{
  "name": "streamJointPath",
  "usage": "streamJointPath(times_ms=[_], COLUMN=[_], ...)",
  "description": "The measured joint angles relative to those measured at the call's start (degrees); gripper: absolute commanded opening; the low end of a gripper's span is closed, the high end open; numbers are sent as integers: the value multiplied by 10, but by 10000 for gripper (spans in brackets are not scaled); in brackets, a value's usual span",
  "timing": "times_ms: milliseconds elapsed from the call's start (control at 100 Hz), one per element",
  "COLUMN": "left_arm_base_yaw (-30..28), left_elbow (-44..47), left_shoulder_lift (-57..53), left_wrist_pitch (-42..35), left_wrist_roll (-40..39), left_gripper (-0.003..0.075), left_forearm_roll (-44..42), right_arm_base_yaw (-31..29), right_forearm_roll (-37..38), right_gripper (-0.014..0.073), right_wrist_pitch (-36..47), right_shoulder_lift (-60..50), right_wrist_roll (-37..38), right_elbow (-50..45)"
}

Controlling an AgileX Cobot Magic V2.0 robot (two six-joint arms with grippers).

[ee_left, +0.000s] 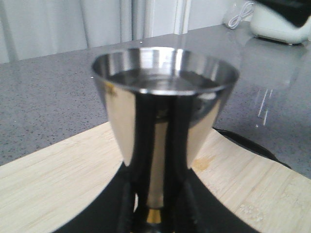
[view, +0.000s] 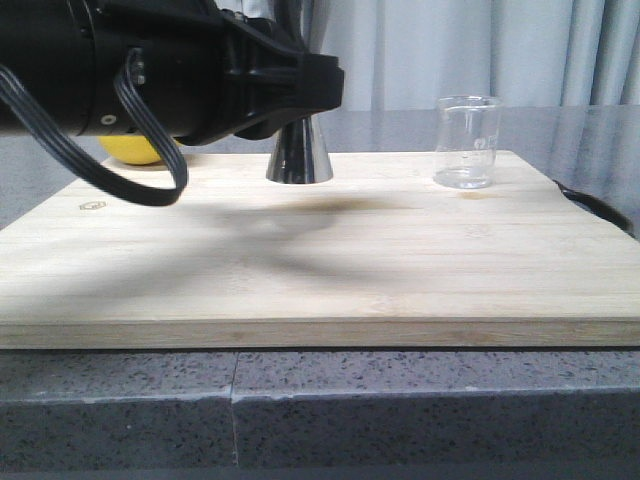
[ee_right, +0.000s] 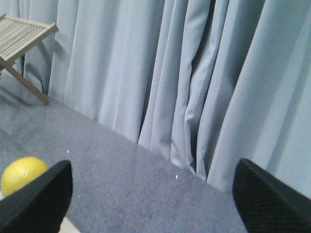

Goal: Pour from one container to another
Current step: 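Move the jigger with the left gripper toward the lemon and lower it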

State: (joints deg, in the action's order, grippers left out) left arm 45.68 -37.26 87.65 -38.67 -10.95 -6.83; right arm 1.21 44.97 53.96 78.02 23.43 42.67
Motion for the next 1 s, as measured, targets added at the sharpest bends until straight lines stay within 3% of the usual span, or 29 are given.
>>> streamJointPath(times_ms=[260, 590, 1000], left_arm_base_yaw=[-38, -70, -92], left_elbow=[0, 19, 99], left_shoulder_lift=[-24, -69, -72], left_wrist_pitch=[1, 50, -24], left_wrist_roll=[0, 0, 14], left_gripper=[-19, -19, -19], left_forearm_roll=[0, -1, -1], right_arm_base_yaw=[0, 0, 0], right_forearm_roll=[0, 0, 9], right_gripper=[606, 606, 606], right_wrist_pitch=[-47, -59, -59], right_shoulder_lift=[-95, -131, -133], right_wrist_roll=[2, 14, 41], right_elbow=[1, 1, 1])
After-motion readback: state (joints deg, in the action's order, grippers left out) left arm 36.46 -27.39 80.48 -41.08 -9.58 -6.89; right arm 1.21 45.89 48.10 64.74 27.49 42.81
